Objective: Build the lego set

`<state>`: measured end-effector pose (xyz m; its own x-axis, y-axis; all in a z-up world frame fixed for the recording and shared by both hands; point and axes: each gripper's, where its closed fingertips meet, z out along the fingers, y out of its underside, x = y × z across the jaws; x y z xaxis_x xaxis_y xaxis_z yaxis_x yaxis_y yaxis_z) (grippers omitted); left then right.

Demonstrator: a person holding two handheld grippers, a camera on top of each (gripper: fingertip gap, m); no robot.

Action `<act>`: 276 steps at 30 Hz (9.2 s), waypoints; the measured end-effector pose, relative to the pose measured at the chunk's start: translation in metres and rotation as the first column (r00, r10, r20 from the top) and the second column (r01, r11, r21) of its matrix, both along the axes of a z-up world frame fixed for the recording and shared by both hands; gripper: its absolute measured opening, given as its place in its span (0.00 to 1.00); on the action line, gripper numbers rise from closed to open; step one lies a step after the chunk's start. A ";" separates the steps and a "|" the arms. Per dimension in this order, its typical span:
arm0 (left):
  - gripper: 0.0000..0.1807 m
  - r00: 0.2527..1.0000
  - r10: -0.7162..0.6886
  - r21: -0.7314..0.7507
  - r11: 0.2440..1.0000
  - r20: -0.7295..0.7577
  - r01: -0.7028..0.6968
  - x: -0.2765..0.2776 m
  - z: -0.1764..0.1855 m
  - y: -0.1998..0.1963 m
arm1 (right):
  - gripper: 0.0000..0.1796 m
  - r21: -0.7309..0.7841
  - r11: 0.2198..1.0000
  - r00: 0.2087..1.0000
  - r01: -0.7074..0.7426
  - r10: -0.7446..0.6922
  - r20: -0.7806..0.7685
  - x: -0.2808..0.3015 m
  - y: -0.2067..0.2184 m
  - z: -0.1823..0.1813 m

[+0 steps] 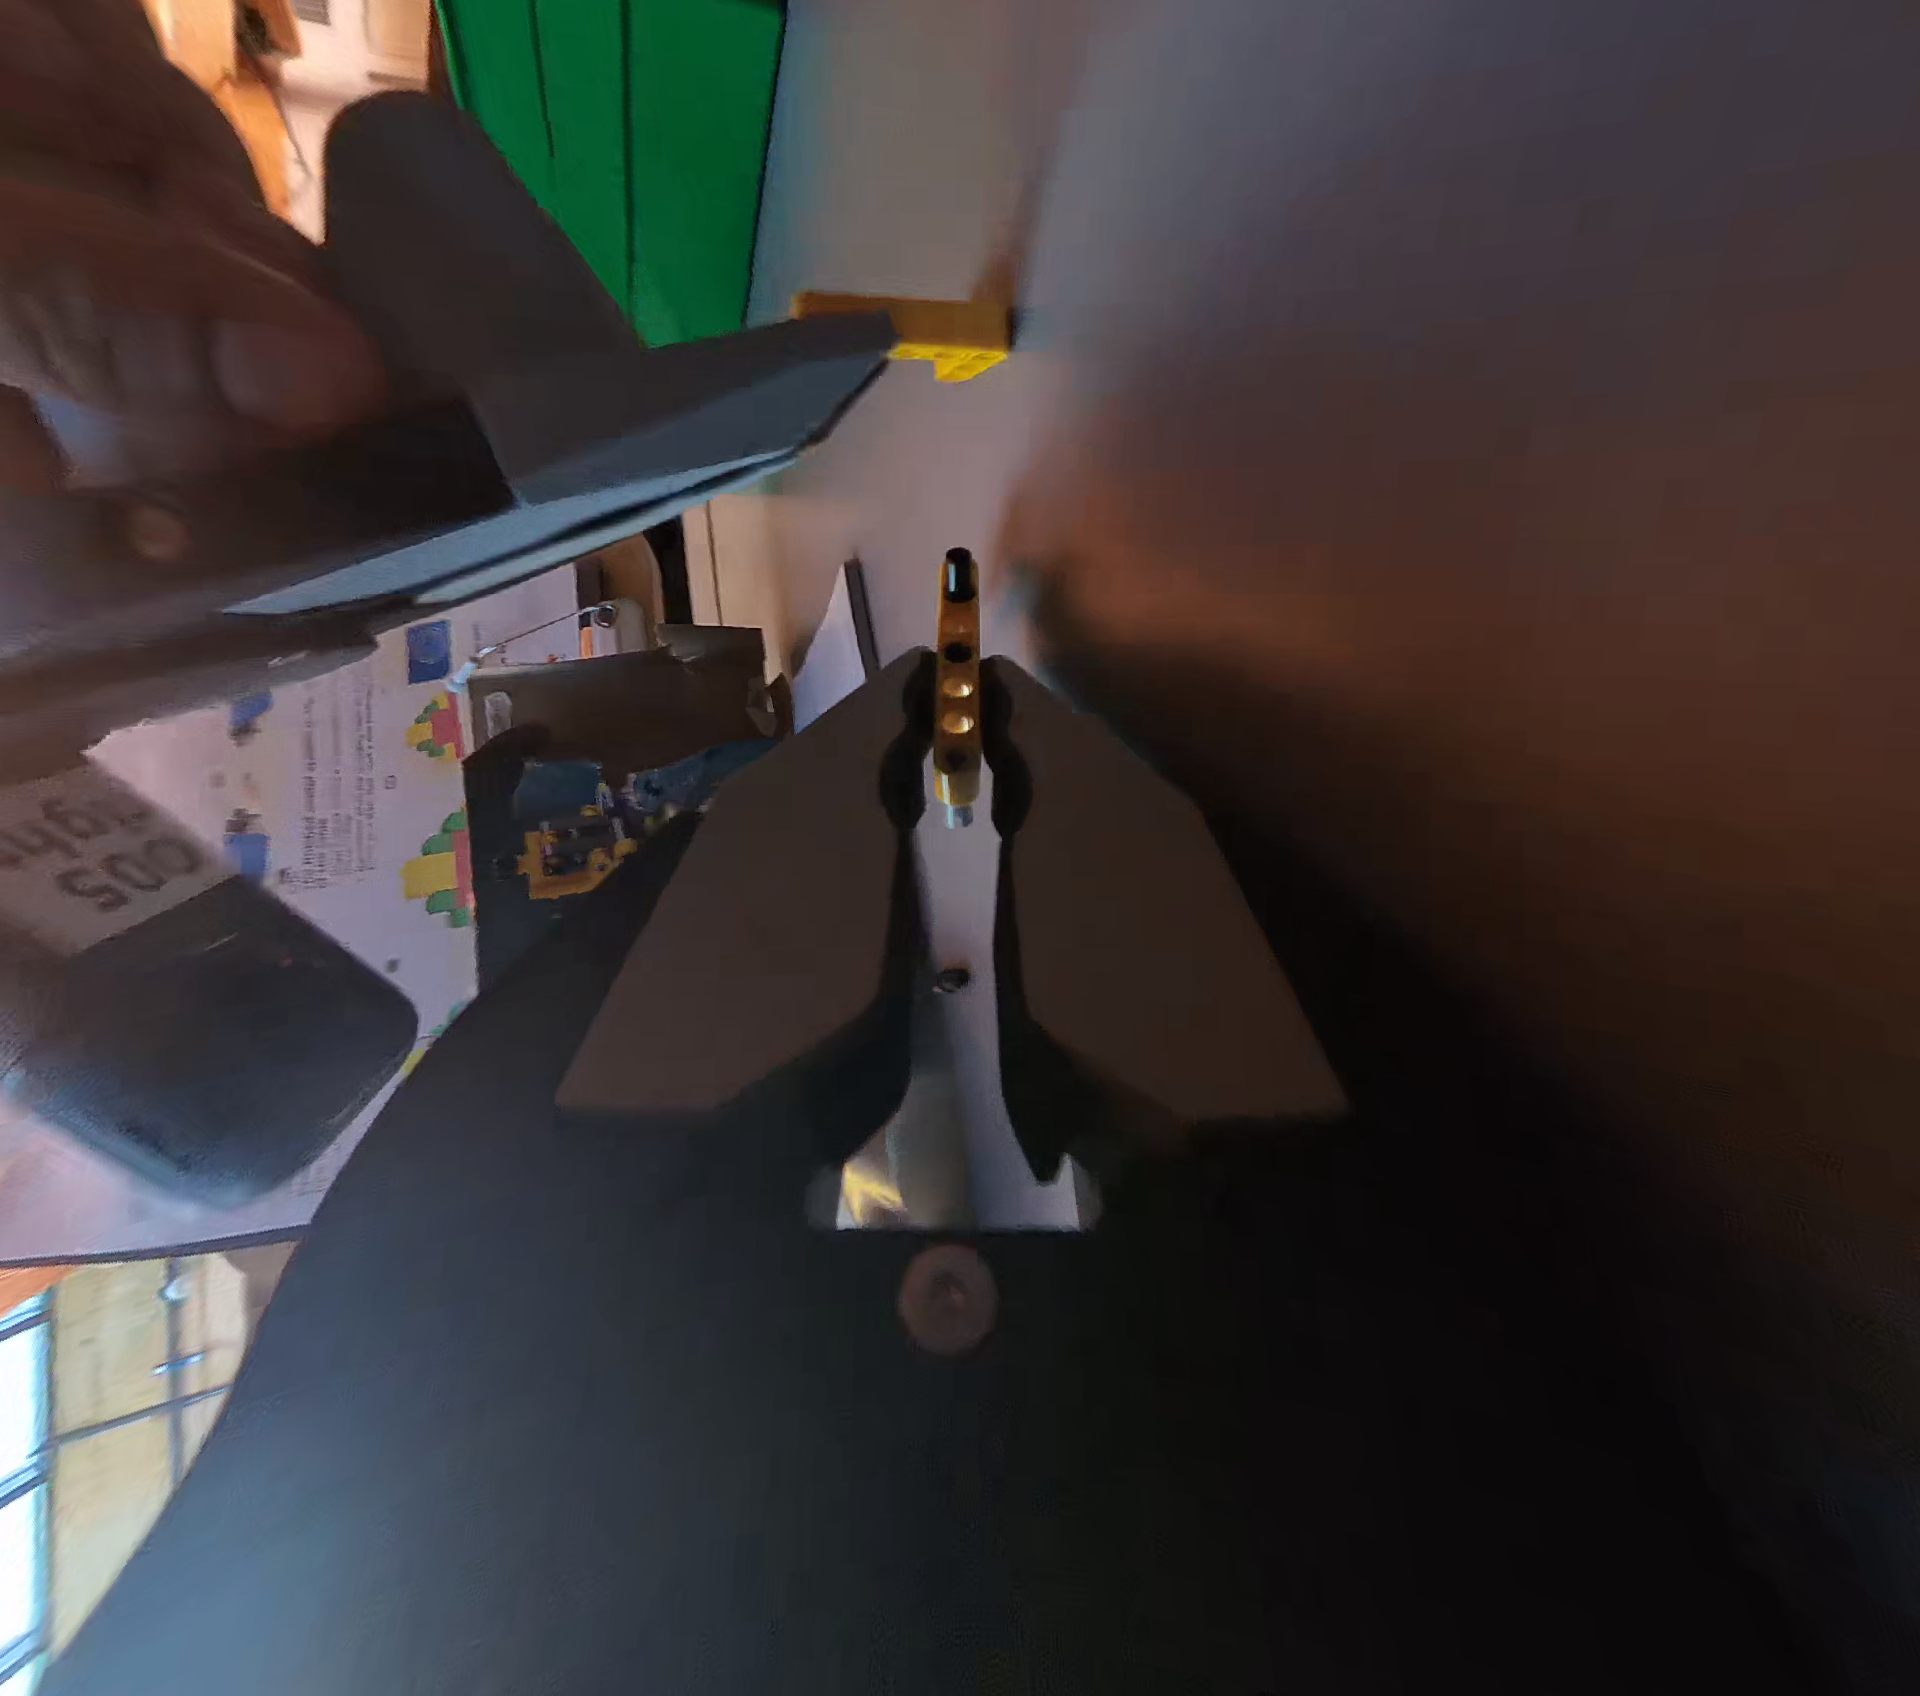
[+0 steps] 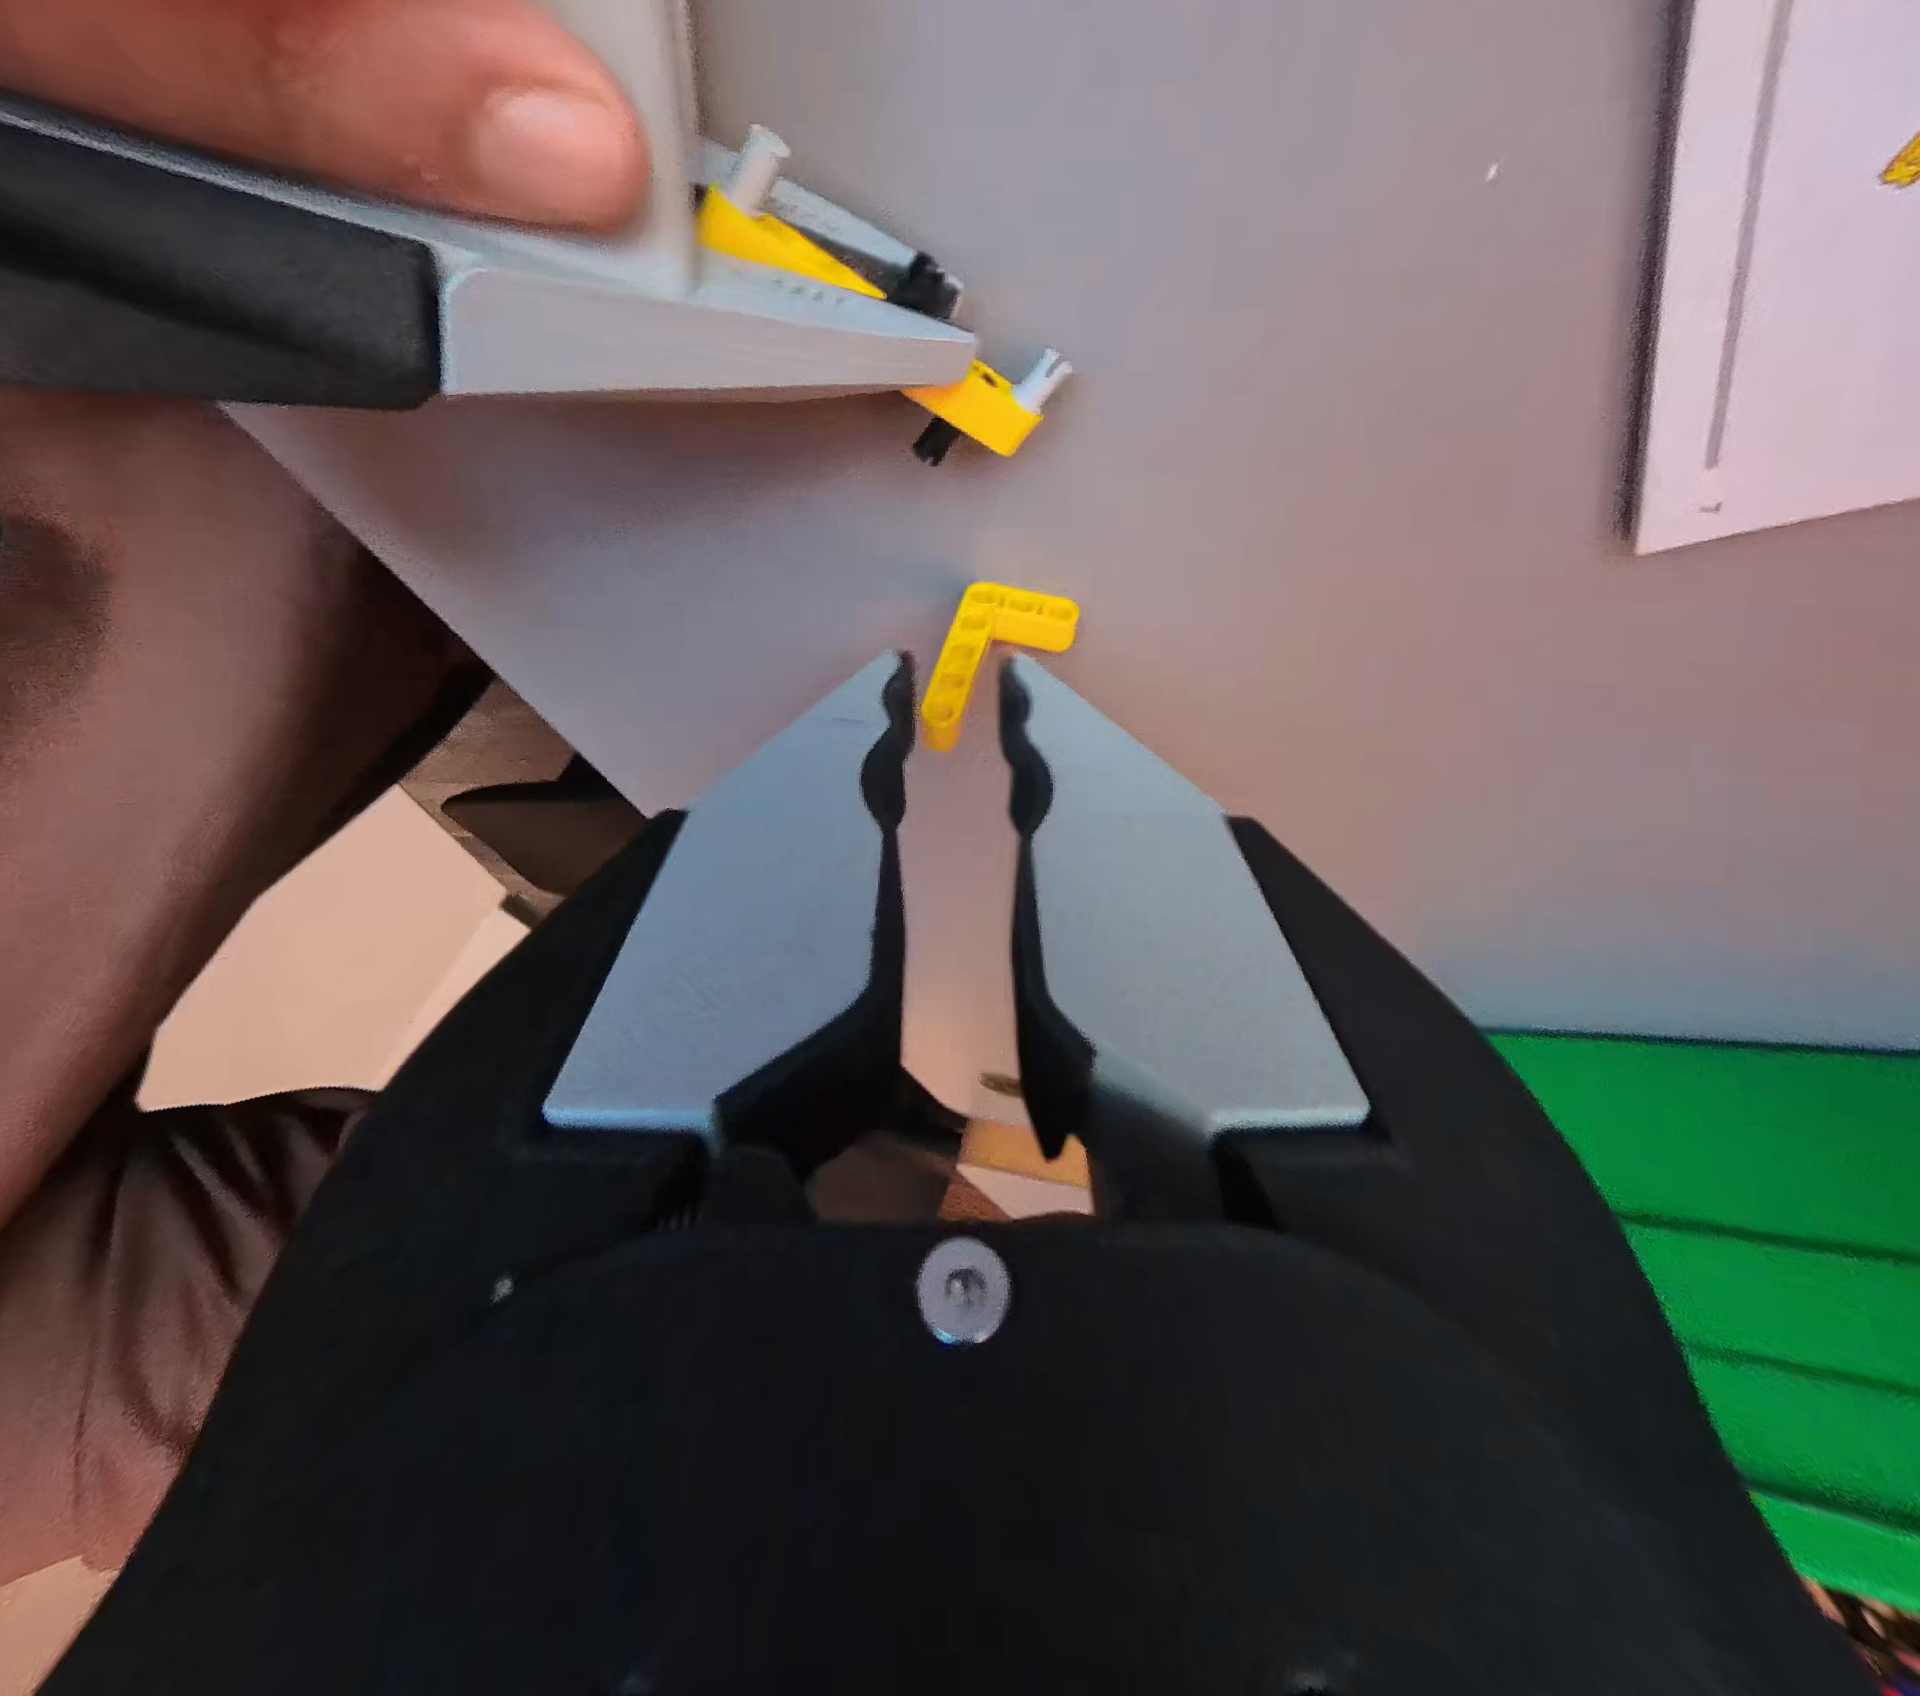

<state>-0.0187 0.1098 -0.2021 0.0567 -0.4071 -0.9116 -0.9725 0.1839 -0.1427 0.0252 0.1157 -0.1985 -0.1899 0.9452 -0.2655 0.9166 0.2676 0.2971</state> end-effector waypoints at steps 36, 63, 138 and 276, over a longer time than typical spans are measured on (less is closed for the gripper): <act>0.03 0.995 0.088 0.004 0.996 0.047 -0.088 -0.020 0.001 0.012 | 0.11 -0.284 0.958 0.637 0.039 -0.242 -0.732 -0.031 0.004 -0.011; 0.03 0.987 0.098 -0.033 0.995 0.131 -0.095 -0.027 0.007 0.010 | 0.15 -0.250 0.950 0.550 -0.187 -0.110 -0.828 0.018 -0.013 -0.007; 0.03 0.971 0.059 -0.059 0.997 0.230 -0.046 -0.025 0.015 0.005 | 0.02 0.208 0.978 -0.109 -0.023 0.205 -0.973 -0.061 0.025 0.049; 0.03 0.605 0.160 -0.393 0.877 0.780 0.276 -0.008 0.048 -0.002 | 0.03 0.274 0.926 -0.001 -0.258 0.284 -0.959 -0.049 -0.010 0.067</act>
<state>-0.0267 0.1079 -0.1540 0.6028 -0.7613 -0.2389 -0.4308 -0.0586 -0.9006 -0.0241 0.1062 -0.1318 -0.5005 0.7559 0.4221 0.2170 0.5815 -0.7841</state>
